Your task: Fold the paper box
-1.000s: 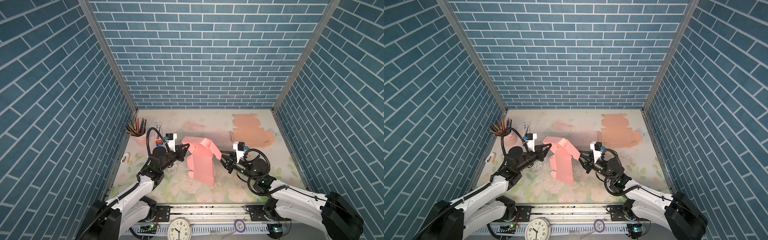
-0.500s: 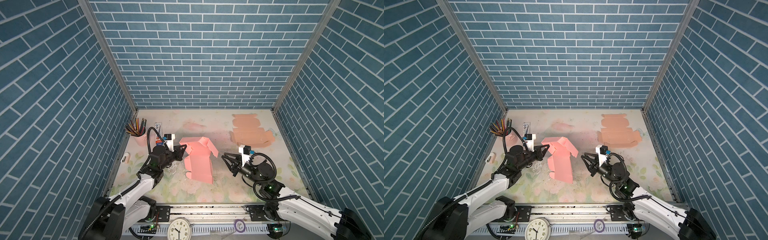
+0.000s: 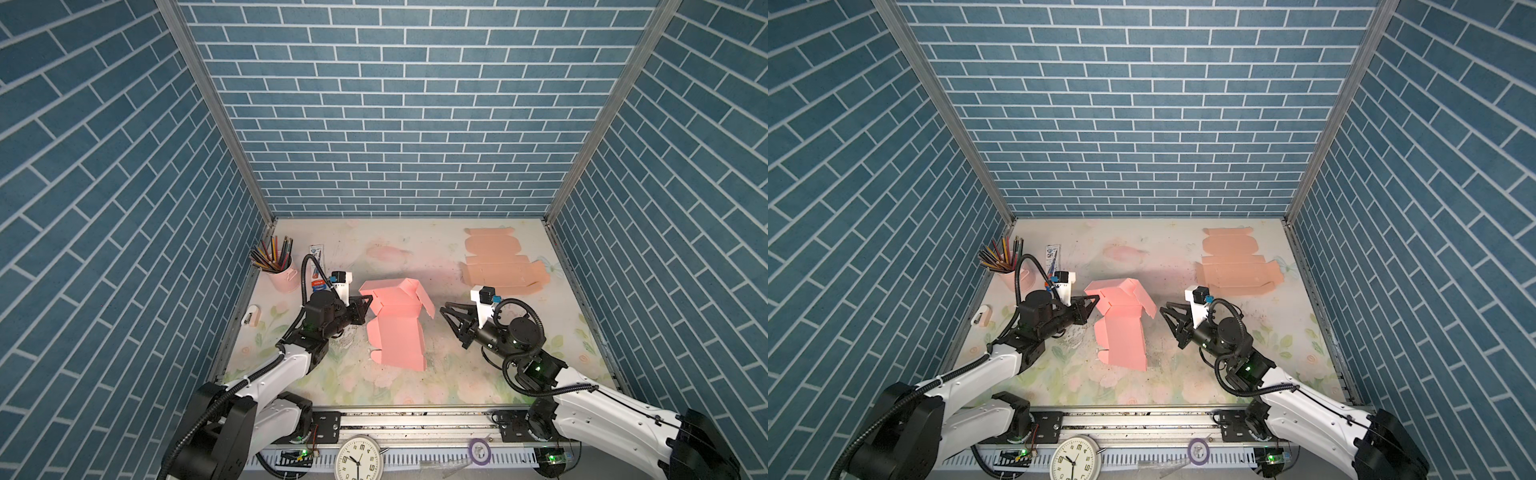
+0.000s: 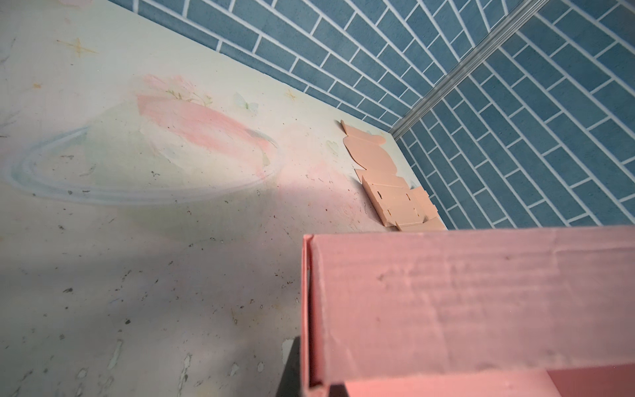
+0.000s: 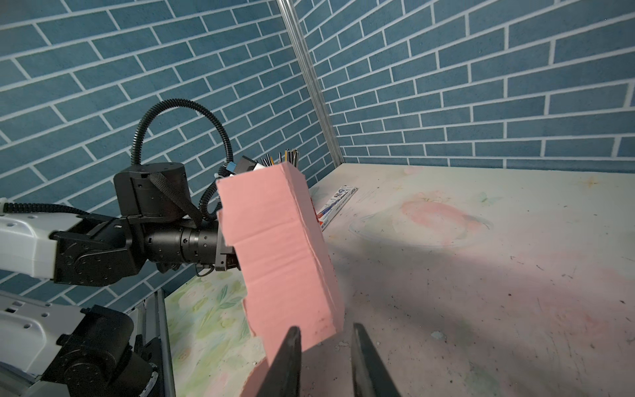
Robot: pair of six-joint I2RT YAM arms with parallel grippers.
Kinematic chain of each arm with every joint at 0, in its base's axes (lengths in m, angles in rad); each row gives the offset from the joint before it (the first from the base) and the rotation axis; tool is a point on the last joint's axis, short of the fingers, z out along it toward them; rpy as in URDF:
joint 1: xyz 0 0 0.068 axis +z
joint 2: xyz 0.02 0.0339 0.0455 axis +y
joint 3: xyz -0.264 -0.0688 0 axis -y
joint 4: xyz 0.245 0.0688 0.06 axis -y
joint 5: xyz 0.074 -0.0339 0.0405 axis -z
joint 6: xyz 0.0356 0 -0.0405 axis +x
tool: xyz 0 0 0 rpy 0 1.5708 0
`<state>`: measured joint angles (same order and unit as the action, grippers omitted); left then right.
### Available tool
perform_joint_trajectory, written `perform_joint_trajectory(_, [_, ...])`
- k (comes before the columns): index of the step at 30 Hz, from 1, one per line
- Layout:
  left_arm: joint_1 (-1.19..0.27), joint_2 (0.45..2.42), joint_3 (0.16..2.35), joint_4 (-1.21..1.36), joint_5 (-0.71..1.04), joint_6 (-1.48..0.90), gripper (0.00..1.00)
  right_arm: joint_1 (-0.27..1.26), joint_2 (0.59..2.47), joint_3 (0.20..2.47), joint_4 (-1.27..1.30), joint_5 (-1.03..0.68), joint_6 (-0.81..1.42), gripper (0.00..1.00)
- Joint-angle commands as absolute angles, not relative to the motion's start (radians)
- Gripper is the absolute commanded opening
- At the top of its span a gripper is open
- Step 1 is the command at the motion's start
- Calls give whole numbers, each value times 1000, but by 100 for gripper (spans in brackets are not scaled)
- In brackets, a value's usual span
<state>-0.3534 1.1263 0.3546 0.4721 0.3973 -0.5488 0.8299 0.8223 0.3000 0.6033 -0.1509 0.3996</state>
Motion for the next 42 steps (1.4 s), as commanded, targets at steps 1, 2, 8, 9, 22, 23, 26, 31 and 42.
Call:
perform_joint_trajectory(1, [-348, 1141, 370, 487, 405, -538, 5, 827, 836, 342, 601, -153, 359, 28])
perform_joint_trajectory(2, [-348, 1146, 373, 492, 409, -538, 5, 826, 848, 350, 596, -156, 356, 28])
perform_joint_trajectory(8, [-358, 1158, 381, 493, 418, -534, 5, 827, 921, 403, 569, -184, 351, 28])
perform_joint_trajectory(9, [-360, 1160, 382, 494, 418, -532, 5, 827, 931, 410, 566, -187, 351, 28])
perform_joint_trajectory(22, [-382, 1178, 394, 486, 421, -517, 5, 825, 1058, 499, 505, -236, 344, 29])
perform_joint_trajectory(23, [-384, 1179, 394, 486, 421, -518, 5, 825, 1063, 501, 505, -241, 344, 28])
perform_joint_trajectory(26, [-388, 1183, 394, 484, 419, -515, 5, 825, 1076, 506, 506, -252, 344, 25])
perform_joint_trajectory(31, [-393, 1185, 394, 477, 407, -514, 5, 825, 1103, 514, 515, -285, 344, 21])
perform_joint_trajectory(42, [-436, 1174, 408, 406, 297, -520, 5, 860, 1177, 593, 422, -198, 340, 26])
